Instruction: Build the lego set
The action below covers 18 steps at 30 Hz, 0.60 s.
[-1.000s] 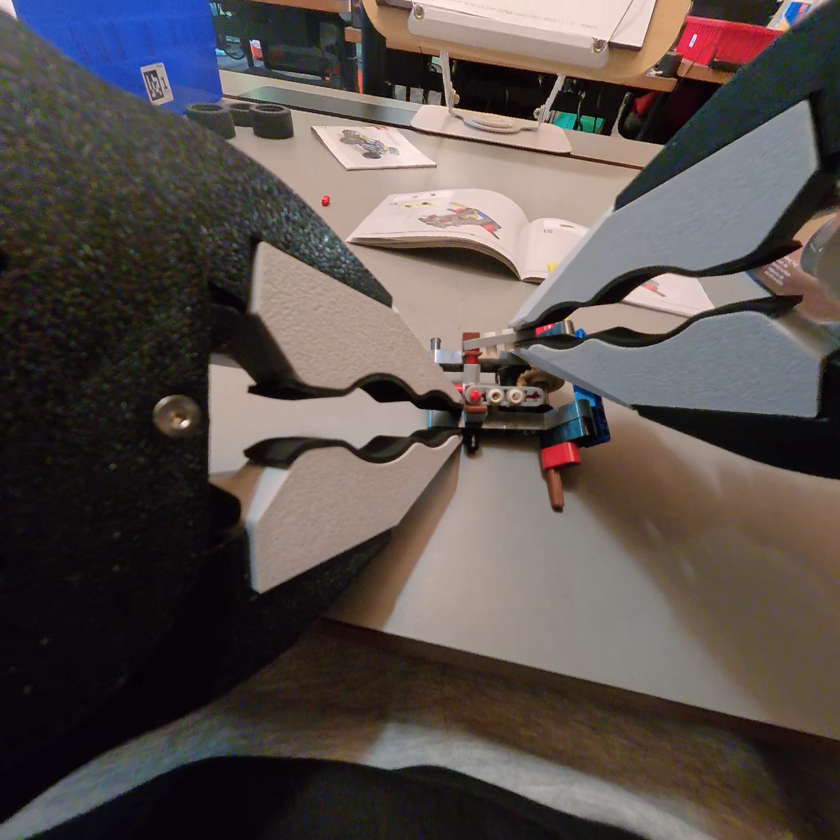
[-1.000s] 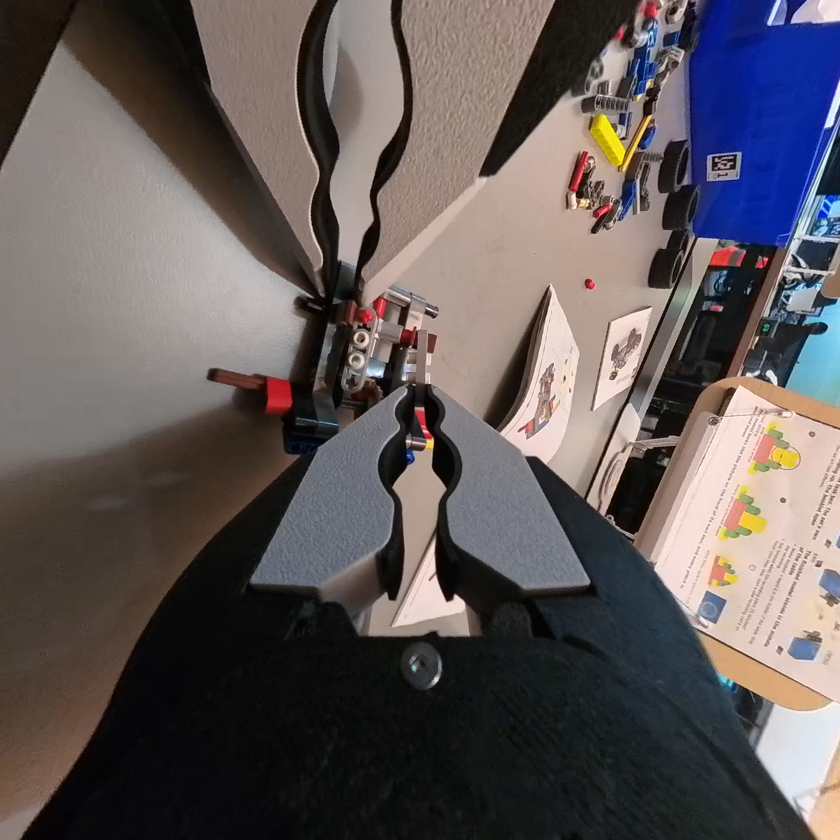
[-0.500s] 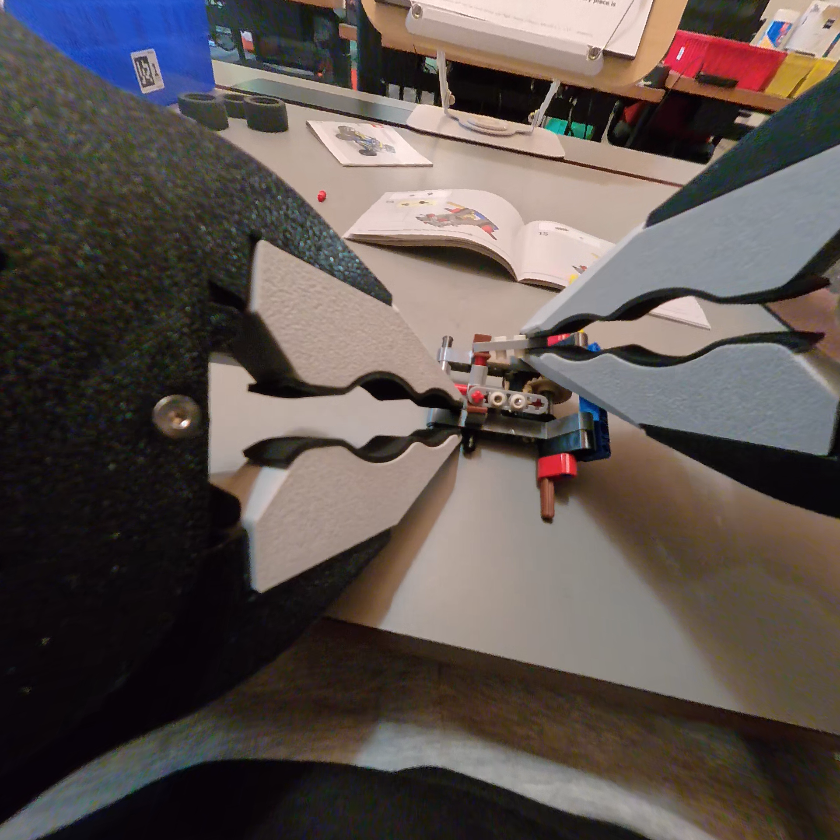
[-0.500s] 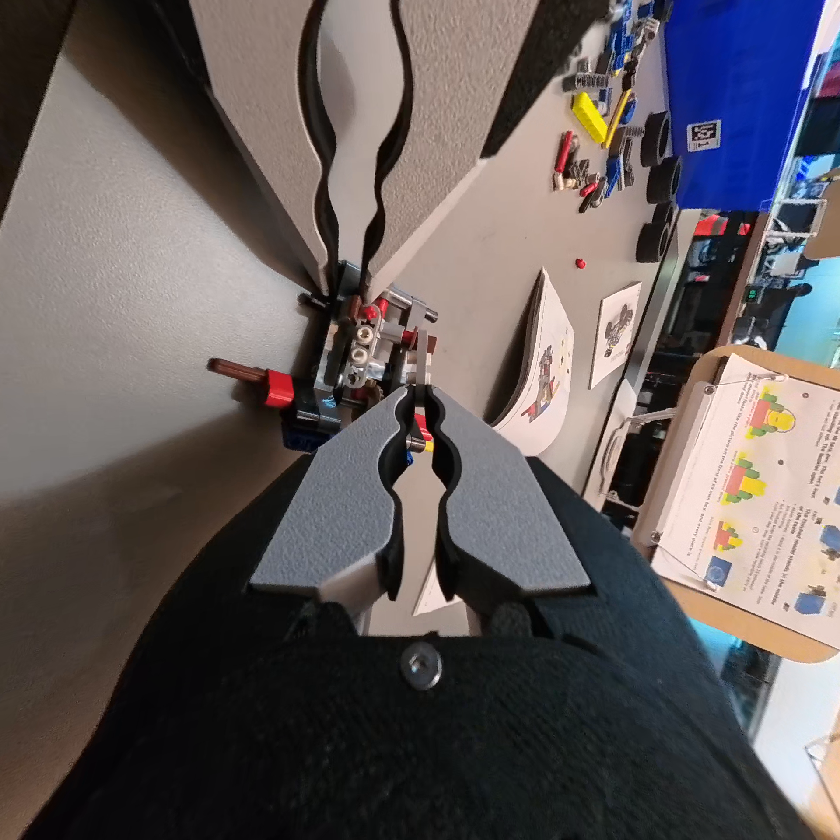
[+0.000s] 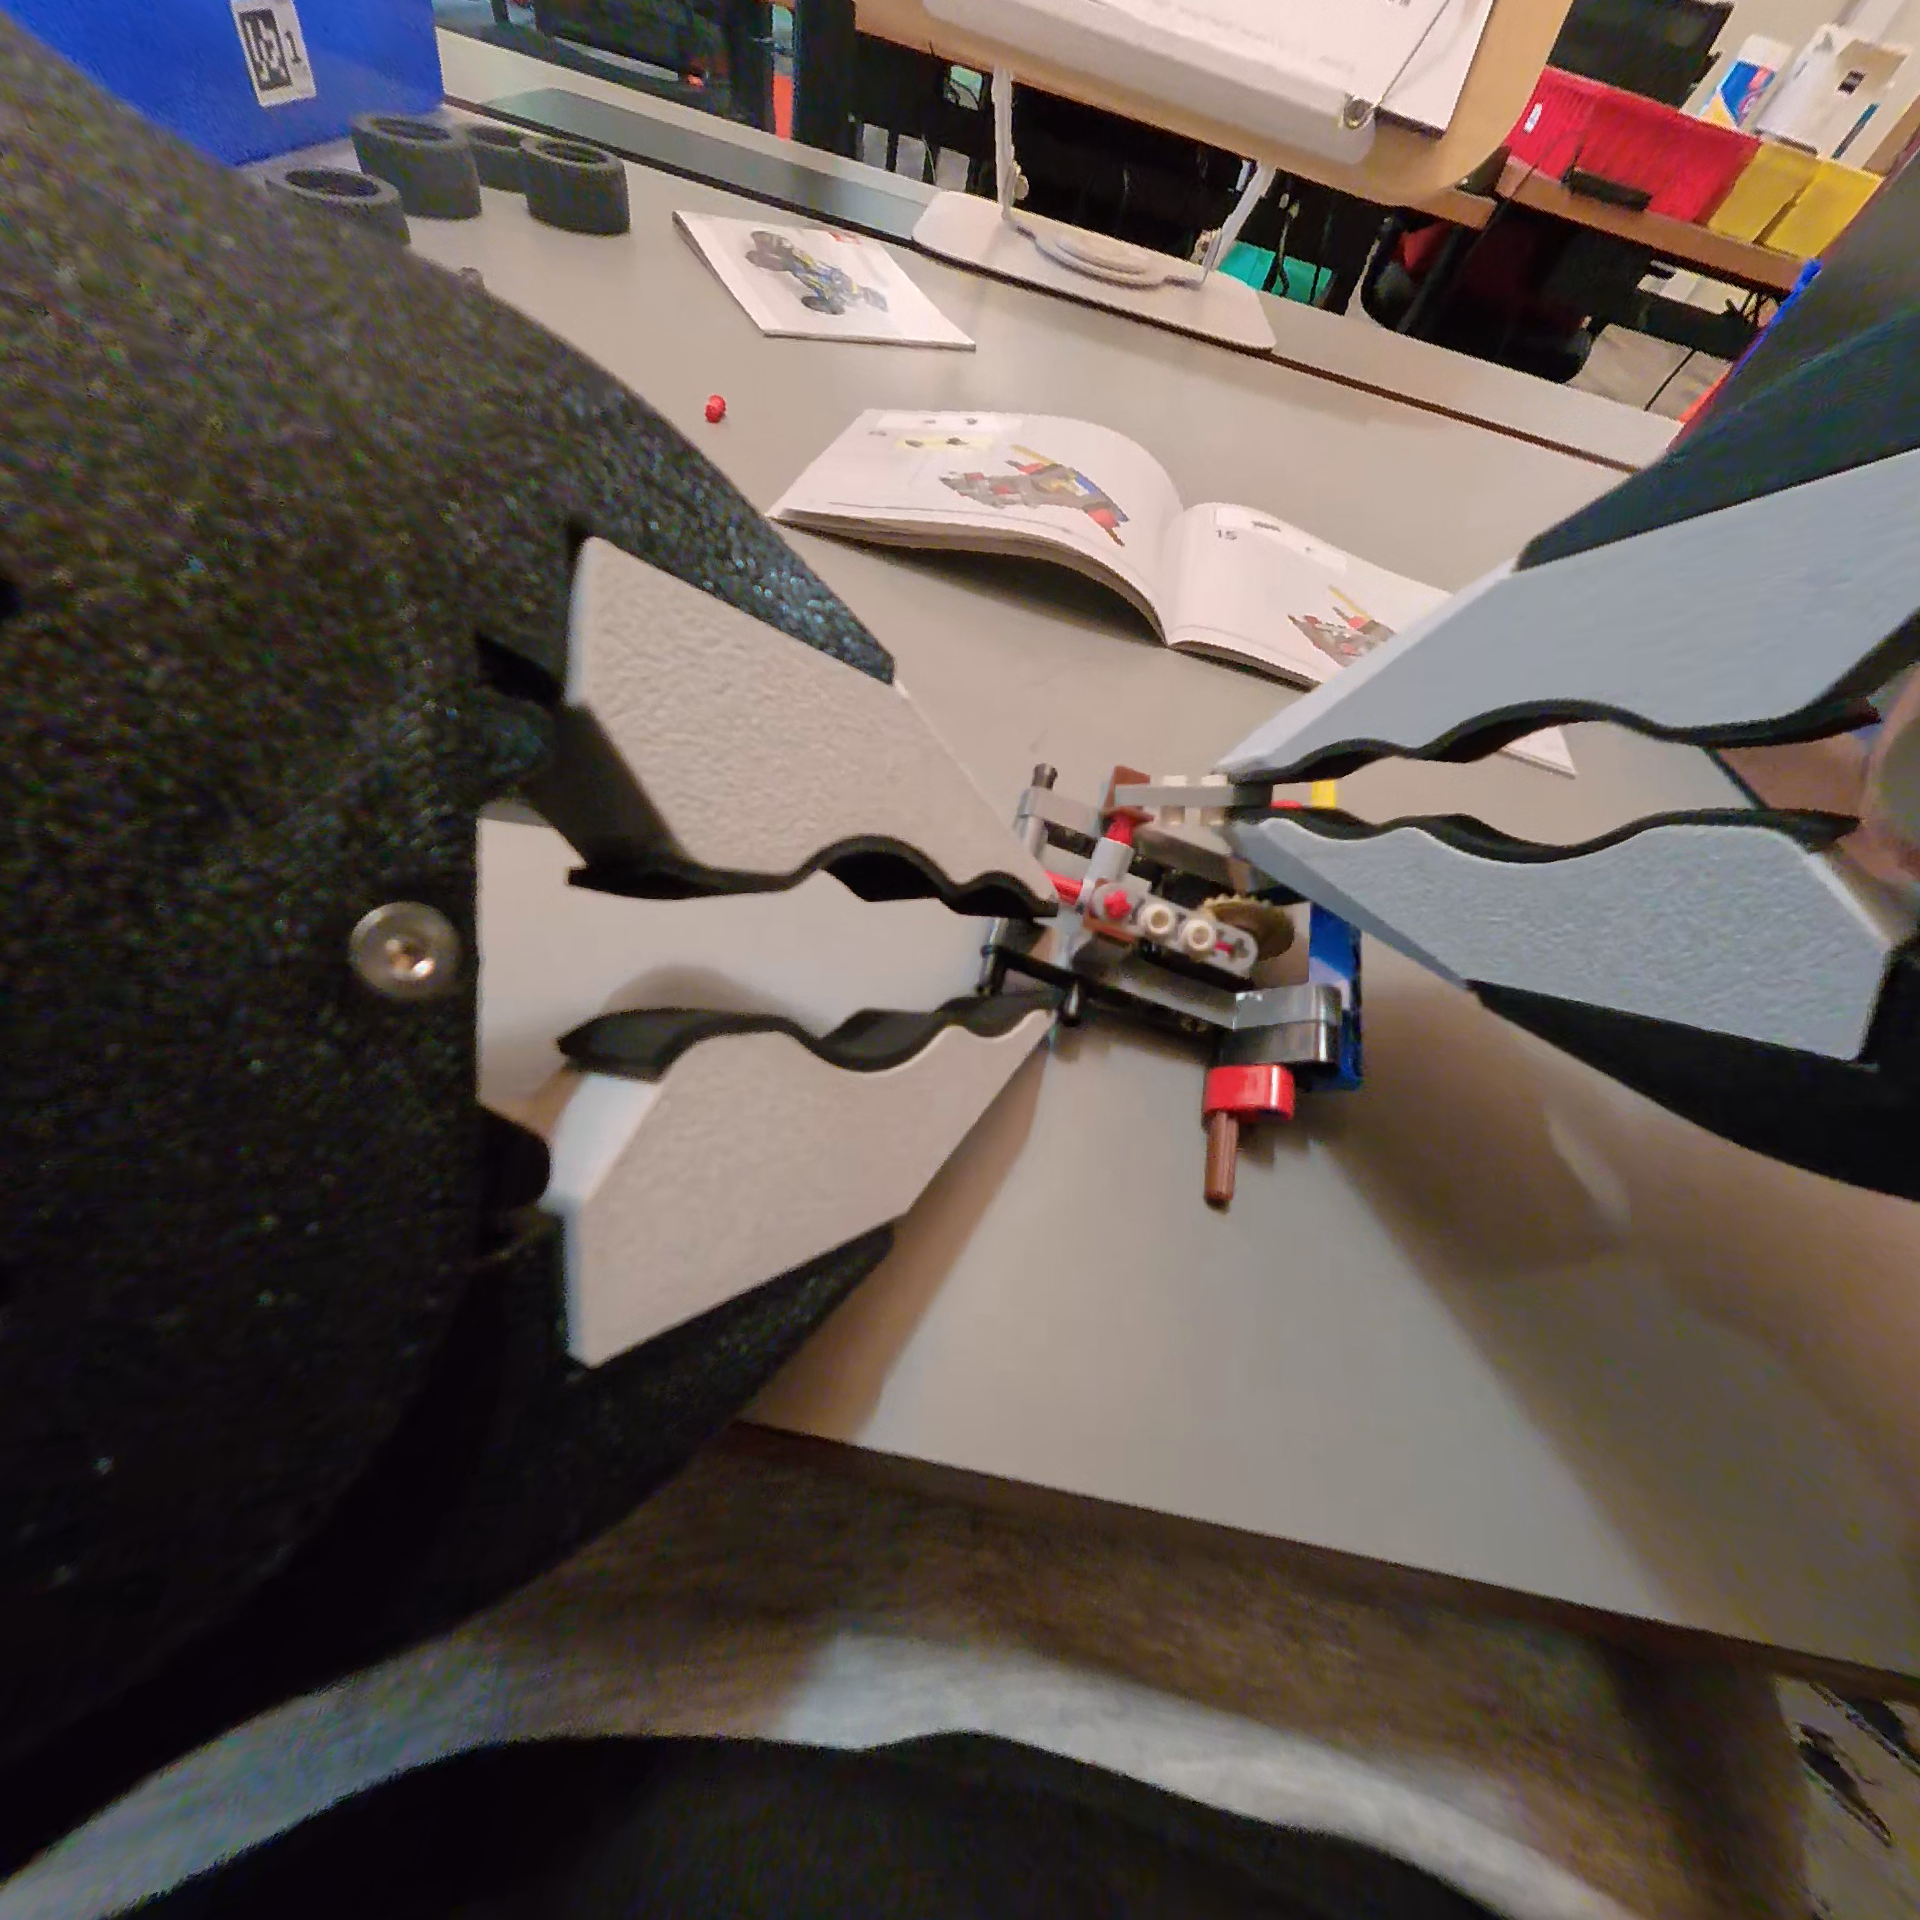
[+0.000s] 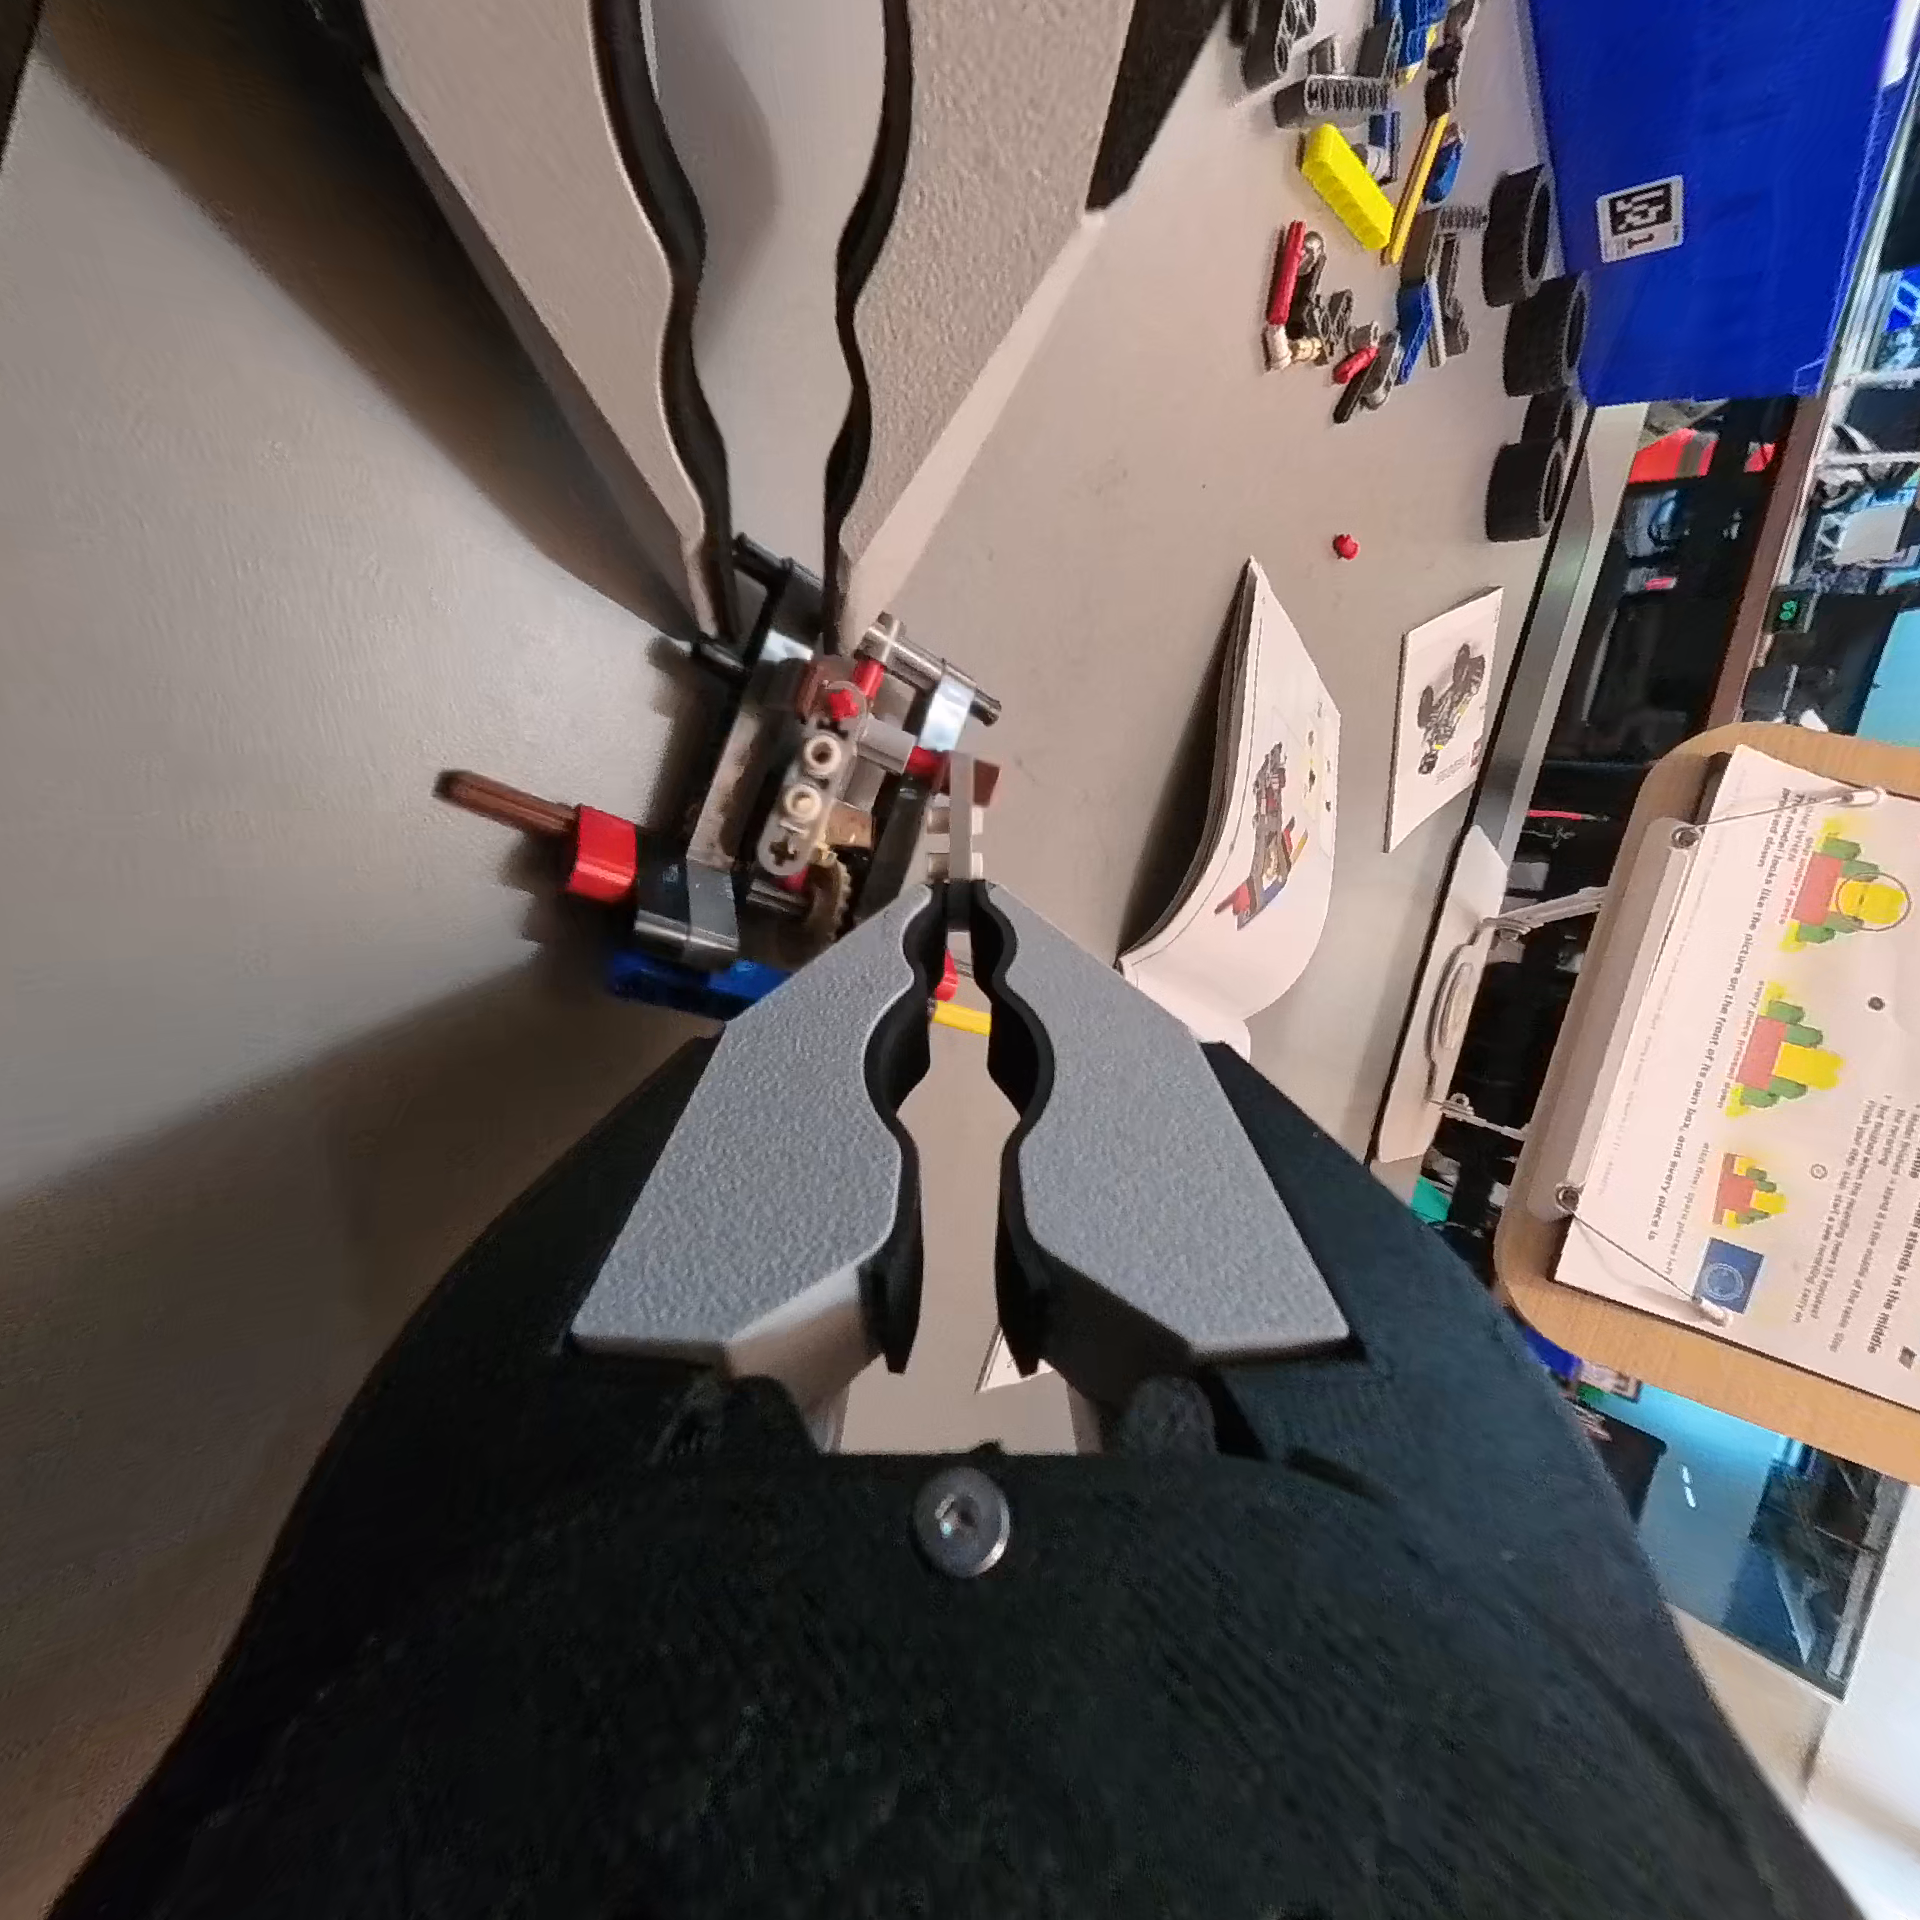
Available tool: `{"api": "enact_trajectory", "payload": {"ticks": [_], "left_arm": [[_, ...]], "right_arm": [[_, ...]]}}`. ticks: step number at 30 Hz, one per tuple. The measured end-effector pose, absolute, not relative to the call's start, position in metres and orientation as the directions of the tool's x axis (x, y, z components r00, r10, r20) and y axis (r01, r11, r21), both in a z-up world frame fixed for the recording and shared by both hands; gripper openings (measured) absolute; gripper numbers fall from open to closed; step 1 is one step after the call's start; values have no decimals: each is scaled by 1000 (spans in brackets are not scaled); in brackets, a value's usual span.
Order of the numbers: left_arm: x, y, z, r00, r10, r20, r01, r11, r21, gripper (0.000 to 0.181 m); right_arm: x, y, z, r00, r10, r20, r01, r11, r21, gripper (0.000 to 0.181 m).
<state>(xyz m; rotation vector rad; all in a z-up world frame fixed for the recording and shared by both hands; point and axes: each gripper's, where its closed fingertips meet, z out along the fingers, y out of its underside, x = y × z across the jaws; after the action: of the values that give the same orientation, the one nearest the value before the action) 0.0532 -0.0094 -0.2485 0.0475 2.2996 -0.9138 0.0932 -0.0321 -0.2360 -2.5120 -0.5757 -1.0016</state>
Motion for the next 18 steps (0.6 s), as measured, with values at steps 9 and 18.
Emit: {"api": "enact_trajectory", "payload": {"ticks": [9,18], "left_arm": [[48,-11,-247,-816,-197,-543,249,729,-638,17],[33,-13,-223,-911,-200,-360,196,557,-807,23]], "right_arm": [[91,-35,-236,708,187,682,461,-853,-245,1],[89,-42,-223,760,68,646,409,-823,-395,1]]}}
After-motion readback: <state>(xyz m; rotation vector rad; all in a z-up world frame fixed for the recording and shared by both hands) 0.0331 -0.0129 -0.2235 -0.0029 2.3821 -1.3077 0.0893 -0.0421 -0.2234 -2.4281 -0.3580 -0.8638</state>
